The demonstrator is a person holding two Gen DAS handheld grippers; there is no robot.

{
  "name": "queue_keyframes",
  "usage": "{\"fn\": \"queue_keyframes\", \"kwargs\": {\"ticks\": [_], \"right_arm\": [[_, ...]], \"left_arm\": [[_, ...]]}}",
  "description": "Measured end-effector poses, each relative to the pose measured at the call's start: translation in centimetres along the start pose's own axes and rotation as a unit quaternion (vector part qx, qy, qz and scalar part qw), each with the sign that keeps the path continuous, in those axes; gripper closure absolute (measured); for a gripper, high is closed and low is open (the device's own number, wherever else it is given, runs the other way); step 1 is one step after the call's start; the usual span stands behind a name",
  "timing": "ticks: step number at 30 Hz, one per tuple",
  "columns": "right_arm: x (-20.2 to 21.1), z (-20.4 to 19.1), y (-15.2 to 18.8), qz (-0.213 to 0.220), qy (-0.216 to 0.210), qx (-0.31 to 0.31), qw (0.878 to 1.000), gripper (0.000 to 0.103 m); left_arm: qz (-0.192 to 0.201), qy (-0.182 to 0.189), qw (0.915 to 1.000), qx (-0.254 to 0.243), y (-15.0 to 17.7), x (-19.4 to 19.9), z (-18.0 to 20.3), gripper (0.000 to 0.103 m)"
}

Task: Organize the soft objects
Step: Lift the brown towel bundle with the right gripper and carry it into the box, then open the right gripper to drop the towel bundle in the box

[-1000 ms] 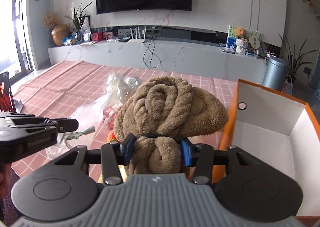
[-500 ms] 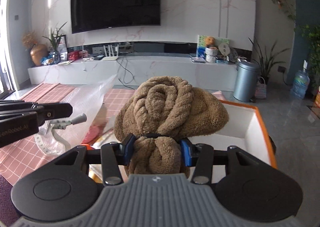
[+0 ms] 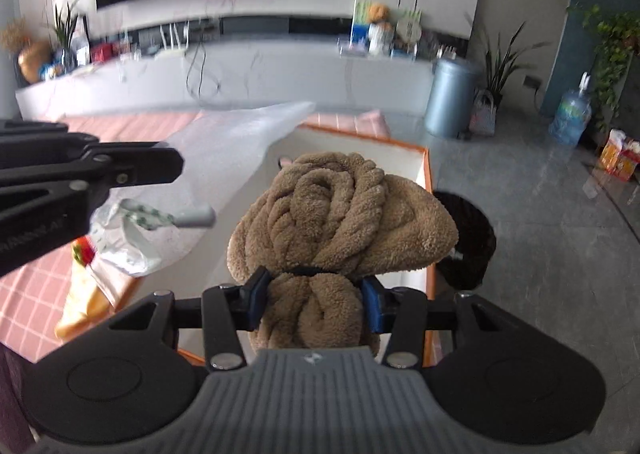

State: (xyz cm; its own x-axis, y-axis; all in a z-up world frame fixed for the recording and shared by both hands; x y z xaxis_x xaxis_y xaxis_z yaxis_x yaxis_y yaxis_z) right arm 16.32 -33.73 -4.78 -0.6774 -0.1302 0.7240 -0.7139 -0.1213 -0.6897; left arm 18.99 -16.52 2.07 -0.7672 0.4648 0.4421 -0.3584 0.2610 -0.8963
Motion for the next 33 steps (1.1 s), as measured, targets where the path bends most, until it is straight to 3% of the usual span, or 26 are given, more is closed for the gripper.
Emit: {"fn": "queue_keyframes", "kwargs": {"ticks": [6, 11, 19, 26, 31, 33], "right_arm": [[-3.7, 1.0, 0.1, -0.079, -0.021, 0.017, 0.997, 0.056], [-6.6, 1.4, 0.5, -0.140, -0.024, 0.011, 0.990, 0.056], [-9.5, 1.3, 2.0, -0.203, -0.027, 0.025, 0.978, 0.055], [-10.9, 1.6, 2.8, -0.233, -0.031, 0.006, 0.972, 0.054], [-11.3, 1.5, 2.6, -0.242, -0.029, 0.012, 0.970, 0.049], [-11.8, 1.4, 2.3, -0.244, -0.028, 0.019, 0.969, 0.048]], "left_arm": [[-0.062, 0.018, 0.9969, -0.044, 1.6, -3.6, 2.0, 0.100], [-0.133, 0.031, 0.9880, -0.073, 3.7, -6.1, 2.9, 0.100], [-0.209, 0.048, 0.9704, -0.112, 6.4, -8.9, 3.5, 0.098], [-0.242, 0.045, 0.9595, -0.137, 7.7, -11.2, 3.6, 0.095], [-0.255, 0.039, 0.9562, -0.139, 8.2, -11.8, 3.1, 0.085], [-0.256, 0.036, 0.9560, -0.138, 8.2, -12.1, 2.9, 0.071]]}}
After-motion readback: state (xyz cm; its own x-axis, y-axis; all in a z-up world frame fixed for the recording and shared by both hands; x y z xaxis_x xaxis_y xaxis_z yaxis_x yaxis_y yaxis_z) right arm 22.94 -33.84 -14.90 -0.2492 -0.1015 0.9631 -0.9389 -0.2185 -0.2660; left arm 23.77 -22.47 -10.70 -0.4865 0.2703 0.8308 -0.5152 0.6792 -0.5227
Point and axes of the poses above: each gripper's, at about its wrist camera, not at the fingertips, and x roughly against the way its jaws point, z to its right, y to its underside, the point moved 8 cm from there along -x, roughly the way its jaws point, and after that the axes turned 4 degrees about -y, right-handed, at the moved point
